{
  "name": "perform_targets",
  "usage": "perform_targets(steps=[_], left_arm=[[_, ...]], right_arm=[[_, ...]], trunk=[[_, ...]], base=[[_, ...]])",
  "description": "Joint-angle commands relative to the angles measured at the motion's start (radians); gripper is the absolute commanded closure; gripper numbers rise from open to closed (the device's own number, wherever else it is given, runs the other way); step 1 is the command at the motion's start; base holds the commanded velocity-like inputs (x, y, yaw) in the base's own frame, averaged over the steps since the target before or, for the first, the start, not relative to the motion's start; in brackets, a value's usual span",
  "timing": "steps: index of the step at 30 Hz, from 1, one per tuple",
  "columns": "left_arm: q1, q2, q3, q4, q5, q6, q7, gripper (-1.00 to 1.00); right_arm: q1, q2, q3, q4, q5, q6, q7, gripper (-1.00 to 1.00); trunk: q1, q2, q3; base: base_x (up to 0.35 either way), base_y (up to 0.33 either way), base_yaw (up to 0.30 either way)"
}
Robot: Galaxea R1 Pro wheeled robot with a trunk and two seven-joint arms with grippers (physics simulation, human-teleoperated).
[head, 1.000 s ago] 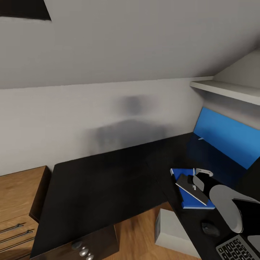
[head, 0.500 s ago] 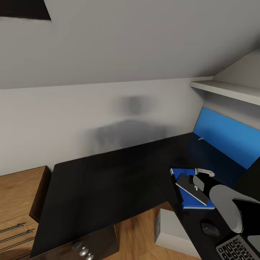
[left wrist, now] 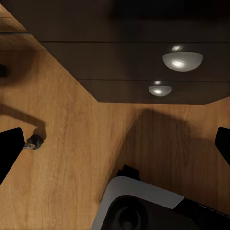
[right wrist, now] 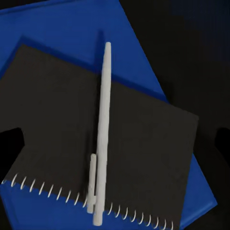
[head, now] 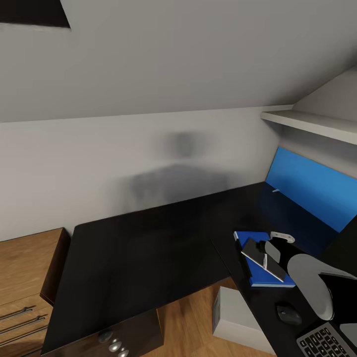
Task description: In the bedroom, organize the workspace by keeping the computer under the desk, ensuring the monitor is on the desk, placing the keyboard on the desk next to the monitor, placing the mouse on the desk next to the keyboard, moving the folder from the swivel chair onto the desk next to the mouse, stacking the notebook on top of the folder with the pen on top of the notebook, and positioning the swivel chair next to the desk.
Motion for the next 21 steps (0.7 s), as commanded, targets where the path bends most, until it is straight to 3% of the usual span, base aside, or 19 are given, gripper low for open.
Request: perform_targets(steps=[1, 14, 18, 21], left_arm=[[0.0, 0.002, -0.008, -0.002, 0.011, -0.005, 0.009, -1.0], [0.001, 0.001, -0.008, 0.0, 0.01, -0.005, 0.01, -1.0], [0.0, 0.0, -0.008, 0.002, 0.01, -0.003, 0.011, -1.0], [0.001, 0.0, -0.008, 0.002, 0.01, -0.003, 0.012, -1.0]], right_arm=[[0.0, 0.0, -0.007, -0.002, -0.004, 0.003, -0.004, -1.0], [0.0, 0.006, -0.004, -0.031, -0.006, -0.019, -0.002, -1.0], [0.003, 0.013, -0.004, -0.094, -0.007, -0.018, -0.002, -1.0], [0.044, 0.016, -0.003, -0.201, -0.007, -0.01, -0.003, -1.0]], trunk=[[0.001, -0.002, -0.002], [0.001, -0.002, -0.002], [0.001, -0.002, -0.002], [0.001, -0.002, -0.002]], base=[[0.0, 0.0, 0.0], [0.0, 0.0, 0.0], [0.0, 0.0, 0.0], [0.0, 0.0, 0.0]])
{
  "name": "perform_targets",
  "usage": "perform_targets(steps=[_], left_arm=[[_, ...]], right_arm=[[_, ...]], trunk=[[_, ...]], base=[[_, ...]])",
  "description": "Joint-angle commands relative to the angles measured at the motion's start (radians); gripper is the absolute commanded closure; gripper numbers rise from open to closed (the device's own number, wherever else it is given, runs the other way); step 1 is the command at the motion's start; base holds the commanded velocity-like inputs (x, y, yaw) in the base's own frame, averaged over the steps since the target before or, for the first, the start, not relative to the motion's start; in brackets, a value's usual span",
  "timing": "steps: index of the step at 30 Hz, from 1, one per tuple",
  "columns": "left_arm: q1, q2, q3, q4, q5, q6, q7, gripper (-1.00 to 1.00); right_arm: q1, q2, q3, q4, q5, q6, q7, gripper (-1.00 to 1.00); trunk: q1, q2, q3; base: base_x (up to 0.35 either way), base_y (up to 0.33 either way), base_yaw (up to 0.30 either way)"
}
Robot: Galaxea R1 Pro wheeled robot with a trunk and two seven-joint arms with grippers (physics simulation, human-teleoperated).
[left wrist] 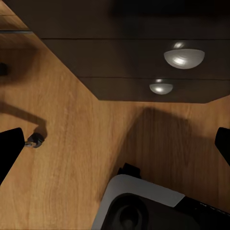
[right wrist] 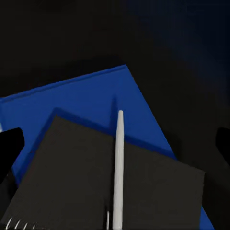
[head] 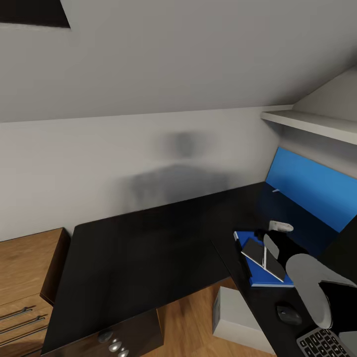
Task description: In the bedroom, organize the workspace by keeping the computer under the desk, ensuring the monitor is on the desk, placing the keyboard on the desk next to the monitor, placing the mouse on the desk next to the keyboard, moving the folder from the swivel chair onto the desk next to the mouse, stacking the notebook on top of the folder with the pen on top of the notebook, and positioning the swivel chair next to the desk.
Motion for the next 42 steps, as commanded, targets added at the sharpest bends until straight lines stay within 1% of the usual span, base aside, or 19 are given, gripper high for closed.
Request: perform_targets(steps=[1, 3, 4, 5, 6, 7, 8, 10, 11, 12, 13, 14, 15, 17, 22, 23, 24, 29, 42], left_arm=[[0.0, 0.002, -0.008, -0.001, 0.011, -0.005, 0.009, -1.0], [0.0, 0.002, -0.008, -0.001, 0.011, -0.004, 0.01, -1.0], [0.0, 0.002, -0.008, -0.001, 0.011, -0.004, 0.009, -1.0], [0.0, 0.002, -0.008, -0.001, 0.011, -0.004, 0.009, -1.0], [0.0, 0.002, -0.008, -0.001, 0.01, -0.005, 0.009, -1.0], [-0.001, 0.002, -0.008, -0.001, 0.01, -0.005, 0.009, -1.0], [-0.001, 0.002, -0.008, -0.001, 0.01, -0.005, 0.009, -1.0], [-0.001, 0.002, -0.008, -0.001, 0.01, -0.006, 0.009, -1.0], [0.0, 0.002, -0.008, -0.001, 0.009, -0.006, 0.009, -1.0], [-0.001, 0.002, -0.008, -0.001, 0.009, -0.006, 0.009, -1.0], [0.0, 0.002, -0.008, -0.001, 0.009, -0.006, 0.008, -1.0], [0.0, 0.002, -0.008, -0.002, 0.009, -0.006, 0.008, -1.0], [0.0, 0.002, -0.008, -0.002, 0.009, -0.006, 0.007, -1.0], [0.0, 0.002, -0.008, -0.002, 0.009, -0.006, 0.007, -1.0], [-0.001, 0.002, -0.008, -0.002, 0.009, -0.006, 0.008, -1.0], [0.0, 0.002, -0.008, -0.001, 0.009, -0.006, 0.008, -1.0], [0.0, 0.002, -0.008, -0.001, 0.01, -0.006, 0.008, -1.0], [0.0, 0.008, -0.005, 0.001, 0.016, -0.005, 0.012, -1.0], [-0.001, 0.008, -0.004, 0.001, 0.017, -0.006, 0.013, -1.0]], right_arm=[[0.023, 0.001, 0.001, -0.056, -0.011, 0.015, -0.005, -1.0], [0.092, 0.014, 0.001, -0.201, -0.01, 0.076, -0.008, -1.0], [0.164, 0.025, 0.001, -0.356, -0.009, 0.154, -0.011, -1.0], [0.192, 0.029, 0.001, -0.417, -0.009, 0.184, -0.014, -1.0], [0.291, 0.046, 0.0, -0.616, -0.01, 0.277, -0.033, -1.0], [0.353, 0.06, 0.0, -0.731, -0.011, 0.328, -0.049, -1.0], [0.431, 0.086, 0.001, -0.868, -0.013, 0.384, -0.073, -1.0], [0.493, 0.133, 0.002, -0.975, -0.012, 0.424, -0.092, -1.0], [0.502, 0.145, 0.004, -0.993, -0.012, 0.43, -0.095, -1.0], [0.518, 0.166, 0.007, -1.021, -0.012, 0.438, -0.098, -1.0], [0.524, 0.175, 0.009, -1.03, -0.012, 0.441, -0.1, -1.0], [0.538, 0.196, 0.021, -1.048, -0.011, 0.447, -0.103, -1.0], [0.543, 0.203, 0.037, -1.045, -0.011, 0.448, -0.104, -1.0], [0.545, 0.207, 0.058, -1.039, -0.011, 0.448, -0.105, -1.0], [0.547, 0.216, 0.085, -1.034, -0.02, 0.445, -0.102, -1.0], [0.548, 0.231, 0.089, -1.034, -0.023, 0.443, -0.102, -1.0], [0.548, 0.235, 0.09, -1.034, -0.023, 0.442, -0.102, -1.0], [0.548, 0.244, 0.096, -1.035, -0.024, 0.438, -0.102, -1.0], [0.549, 0.245, 0.106, -1.034, -0.022, 0.437, -0.104, -1.0]], trunk=[[0.001, -0.002, -0.002], [0.001, -0.002, -0.002], [0.001, -0.002, -0.002], [0.001, -0.002, -0.002], [0.001, -0.002, -0.002], [0.001, -0.002, -0.002], [0.001, -0.002, -0.002], [0.001, -0.002, -0.002], [0.001, -0.002, -0.002], [0.001, -0.002, -0.002], [0.001, -0.002, -0.002], [0.001, -0.002, -0.002], [0.001, -0.002, -0.002], [0.001, -0.002, -0.002], [0.001, -0.002, -0.002], [0.001, -0.002, -0.002], [0.001, -0.002, -0.002], [0.001, -0.002, 0.0], [0.001, -0.002, -0.002]], base=[[0.0, 0.0, 0.0], [0.0, 0.0, 0.0], [0.0, 0.0, 0.0], [0.0, 0.0, 0.0], [0.0, 0.0, 0.0], [0.0, 0.0, 0.0], [0.0, 0.0, 0.0], [0.0, 0.0, 0.0], [0.0, 0.0, 0.0], [0.0, 0.0, 0.0], [0.0, 0.0, 0.0], [0.0, 0.0, 0.0], [0.0, 0.0, 0.0], [0.0, 0.0, 0.0], [0.0, 0.0, 0.0], [0.0, 0.0, 0.0], [0.0, 0.0, 0.0], [-0.117, 0.0, 0.032], [-0.33, 0.0, 0.249]])
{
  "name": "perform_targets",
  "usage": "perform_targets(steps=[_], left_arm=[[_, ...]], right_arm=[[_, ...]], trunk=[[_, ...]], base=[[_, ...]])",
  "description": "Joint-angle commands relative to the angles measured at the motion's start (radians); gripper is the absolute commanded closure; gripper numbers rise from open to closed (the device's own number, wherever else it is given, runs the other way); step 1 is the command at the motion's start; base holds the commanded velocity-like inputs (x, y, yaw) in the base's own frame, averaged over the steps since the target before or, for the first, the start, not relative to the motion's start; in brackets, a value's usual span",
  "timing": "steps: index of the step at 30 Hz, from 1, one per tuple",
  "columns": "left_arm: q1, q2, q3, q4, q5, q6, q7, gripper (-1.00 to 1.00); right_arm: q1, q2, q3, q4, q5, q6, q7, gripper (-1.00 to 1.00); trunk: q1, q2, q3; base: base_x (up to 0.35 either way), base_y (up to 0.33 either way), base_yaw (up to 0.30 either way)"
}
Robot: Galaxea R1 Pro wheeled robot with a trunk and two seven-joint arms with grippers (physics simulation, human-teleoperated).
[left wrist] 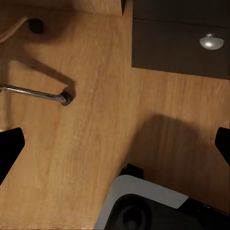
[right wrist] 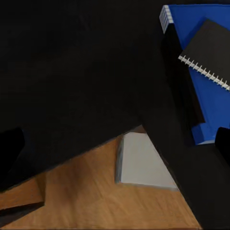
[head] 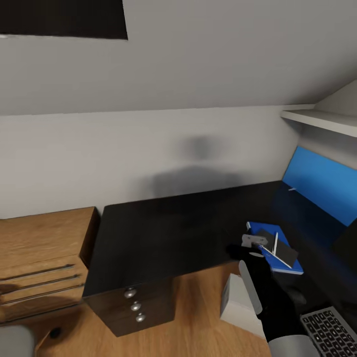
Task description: In the bedroom, organize the workspace by keeping the computer under the desk, ensuring the monitor is on the desk, placing the keyboard on the desk next to the monitor, placing the mouse on the desk next to the keyboard, moving the folder from the swivel chair onto the desk next to the mouse, stacking the notebook on top of the folder with the pen on top of the notebook, and positioning the swivel chair next to the desk.
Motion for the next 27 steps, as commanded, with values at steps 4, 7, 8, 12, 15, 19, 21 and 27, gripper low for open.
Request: perform_targets(steps=[4, 7, 8, 12, 15, 19, 21, 27], left_arm=[[0.0, 0.002, -0.008, -0.002, 0.011, -0.004, 0.009, -1.0], [0.0, 0.002, -0.008, -0.002, 0.011, -0.003, 0.01, -1.0], [0.0, 0.001, -0.009, -0.002, 0.01, -0.004, 0.01, -1.0], [0.0, -0.002, -0.01, -0.002, 0.01, -0.005, 0.012, -1.0], [0.0, -0.003, -0.01, -0.002, 0.01, -0.005, 0.012, -1.0], [0.0, -0.003, -0.01, -0.002, 0.01, -0.004, 0.012, -1.0], [0.0, -0.003, -0.01, -0.002, 0.011, -0.004, 0.012, -1.0], [0.0, -0.003, -0.01, -0.001, 0.011, -0.004, 0.013, -1.0]], right_arm=[[-0.001, 0.0, 0.005, -0.001, -0.011, 0.003, -0.009, -1.0], [-0.001, 0.0, 0.007, 0.001, -0.01, 0.002, -0.009, -1.0], [-0.001, 0.0, 0.007, 0.002, -0.01, 0.002, -0.009, -1.0], [0.005, 0.001, 0.018, 0.003, -0.008, -0.008, -0.009, -1.0], [0.017, 0.0, 0.082, 0.004, -0.005, -0.05, -0.015, -1.0], [0.019, 0.0, 0.103, 0.004, -0.006, -0.061, -0.029, -1.0], [0.019, 0.0, 0.108, 0.004, -0.006, -0.064, -0.033, -1.0], [0.02, 0.0, 0.113, 0.008, -0.007, -0.065, -0.034, -1.0]], trunk=[[0.0, -0.002, -0.006], [0.0, -0.002, -0.01], [0.0, -0.002, -0.011], [0.0, -0.002, -0.008], [0.0, -0.002, -0.004], [0.0, -0.002, -0.001], [0.0, -0.002, 0.0], [0.0, -0.002, 0.0]], base=[[-0.335, 0.0, 0.162], [-0.335, 0.0, 0.141], [-0.335, 0.0, 0.155], [-0.335, 0.0, 0.107], [-0.335, 0.0, 0.018], [-0.335, 0.0, 0.005], [-0.335, 0.0, 0.001], [-0.328, -0.001, 0.0]])
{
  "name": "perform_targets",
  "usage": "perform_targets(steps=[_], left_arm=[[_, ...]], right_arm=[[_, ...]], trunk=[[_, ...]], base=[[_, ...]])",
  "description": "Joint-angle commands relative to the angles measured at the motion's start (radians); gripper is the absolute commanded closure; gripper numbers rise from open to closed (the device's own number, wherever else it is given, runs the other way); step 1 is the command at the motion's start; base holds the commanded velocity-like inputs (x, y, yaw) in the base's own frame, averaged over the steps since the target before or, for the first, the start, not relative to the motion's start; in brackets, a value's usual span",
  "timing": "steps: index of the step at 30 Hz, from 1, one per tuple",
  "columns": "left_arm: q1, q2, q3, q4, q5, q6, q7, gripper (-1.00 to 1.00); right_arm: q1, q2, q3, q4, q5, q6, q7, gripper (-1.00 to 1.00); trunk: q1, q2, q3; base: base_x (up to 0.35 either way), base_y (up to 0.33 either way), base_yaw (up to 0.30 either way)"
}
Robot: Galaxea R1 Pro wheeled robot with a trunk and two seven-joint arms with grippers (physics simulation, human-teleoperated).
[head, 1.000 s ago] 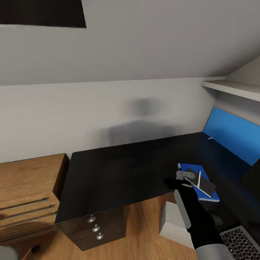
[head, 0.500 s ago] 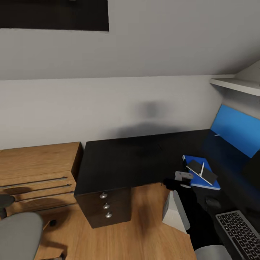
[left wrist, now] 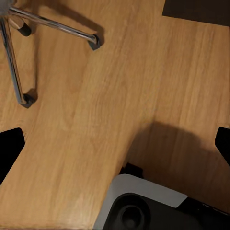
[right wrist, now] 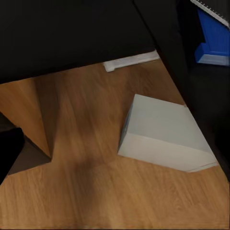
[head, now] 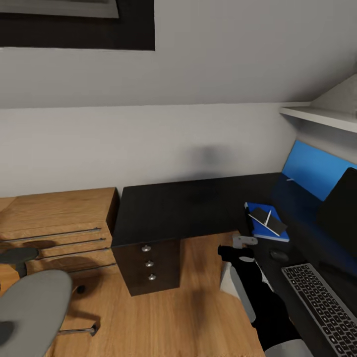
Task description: In the bedroom, organize the workspace by keeping the computer under the desk, ensuring the monitor is on the desk, placing the keyboard on the desk next to the monitor, placing the mouse on the desk next to the keyboard, moving the folder from the swivel chair onto the desk next to the mouse, stacking the notebook on top of the folder with the pen on top of the notebook, and positioning the swivel chair next to the desk.
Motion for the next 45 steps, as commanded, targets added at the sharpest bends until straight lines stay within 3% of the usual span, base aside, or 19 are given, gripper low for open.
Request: perform_targets(steps=[1, 6, 7, 13, 16, 22, 23, 26, 27, 29, 32, 33, 38, 45], left_arm=[[0.0, 0.002, -0.008, -0.001, 0.011, -0.004, 0.009, -1.0], [0.0, 0.001, -0.008, 0.025, 0.009, -0.009, 0.009, -1.0], [0.0, 0.001, -0.006, 0.043, 0.008, -0.035, 0.009, -1.0], [0.0, -0.001, -0.008, 0.05, 0.009, -0.039, 0.01, -1.0], [0.0, -0.004, -0.012, 0.072, 0.007, -0.039, 0.01, -1.0], [-0.001, -0.006, -0.013, 0.087, 0.006, -0.039, 0.01, -1.0], [-0.001, -0.006, -0.013, 0.087, 0.007, -0.039, 0.01, -1.0], [0.0, -0.006, -0.013, 0.091, 0.007, -0.039, 0.008, -1.0], [-0.001, -0.006, -0.014, 0.115, 0.007, -0.04, 0.004, -1.0], [-0.001, -0.007, -0.014, 0.126, 0.006, -0.042, 0.003, -1.0], [0.0, -0.028, -0.016, 0.172, 0.005, -0.095, 0.001, -1.0], [-0.001, -0.039, -0.015, 0.198, 0.004, -0.152, 0.002, -1.0], [-0.001, -0.04, -0.013, 0.202, 0.004, -0.164, 0.002, -1.0], [0.0, -0.039, -0.011, 0.2, 0.012, -0.165, 0.01, -1.0]], right_arm=[[0.0, 0.0, 0.002, 0.007, -0.01, 0.002, -0.009, -1.0], [0.0, 0.0, 0.014, 0.09, -0.007, -0.081, -0.009, -1.0], [0.011, -0.004, 0.089, 0.136, -0.006, -0.165, -0.013, -1.0], [0.049, -0.002, 0.102, 0.239, -0.007, -0.195, -0.011, -1.0], [0.064, -0.001, 0.104, 0.295, -0.007, -0.247, -0.009, -1.0], [0.073, -0.002, 0.104, 0.63, 0.026, -0.578, -0.009, -1.0], [0.073, -0.001, 0.107, 0.77, 0.052, -0.714, -0.009, -1.0], [0.074, -0.001, 0.108, 0.938, 0.107, -0.883, -0.01, -1.0], [0.074, -0.002, 0.103, 1.06, 0.146, -1.03, -0.011, -1.0], [0.074, -0.005, 0.1, 1.105, 0.154, -1.08, -0.009, -1.0], [0.074, -0.008, 0.099, 1.193, 0.156, -1.166, -0.007, -1.0], [0.074, -0.027, 0.097, 1.236, 0.154, -1.219, -0.005, -1.0], [0.074, -0.037, 0.095, 1.245, 0.152, -1.229, -0.003, -1.0], [0.074, -0.026, 0.095, 1.246, 0.151, -1.232, -0.003, -1.0]], trunk=[[0.0, -0.002, -0.002], [0.0, -0.002, 0.001], [0.0, -0.002, 0.002], [0.0, -0.002, 0.011], [0.0, -0.002, 0.016], [0.0, -0.002, 0.025], [0.0, -0.002, 0.026], [0.0, -0.002, 0.031], [0.0, -0.002, 0.032], [0.0, -0.002, 0.035], [0.0, -0.002, 0.039], [0.0, -0.002, 0.04], [0.0, -0.002, 0.041], [0.0, -0.002, 0.041]], base=[[-0.247, -0.054, 0.0], [-0.1, -0.15, 0.036], [-0.004, -0.024, 0.01], [-0.001, -0.006, 0.003], [0.0, -0.001, 0.053], [0.0, 0.0, 0.124], [0.0, 0.0, 0.15], [0.0, 0.0, 0.153], [0.0, 0.0, 0.156], [0.0, 0.0, 0.162], [0.0, 0.0, 0.178], [0.0, 0.0, 0.237], [0.0, 0.0, 0.264], [0.0, 0.0, 0.285]])
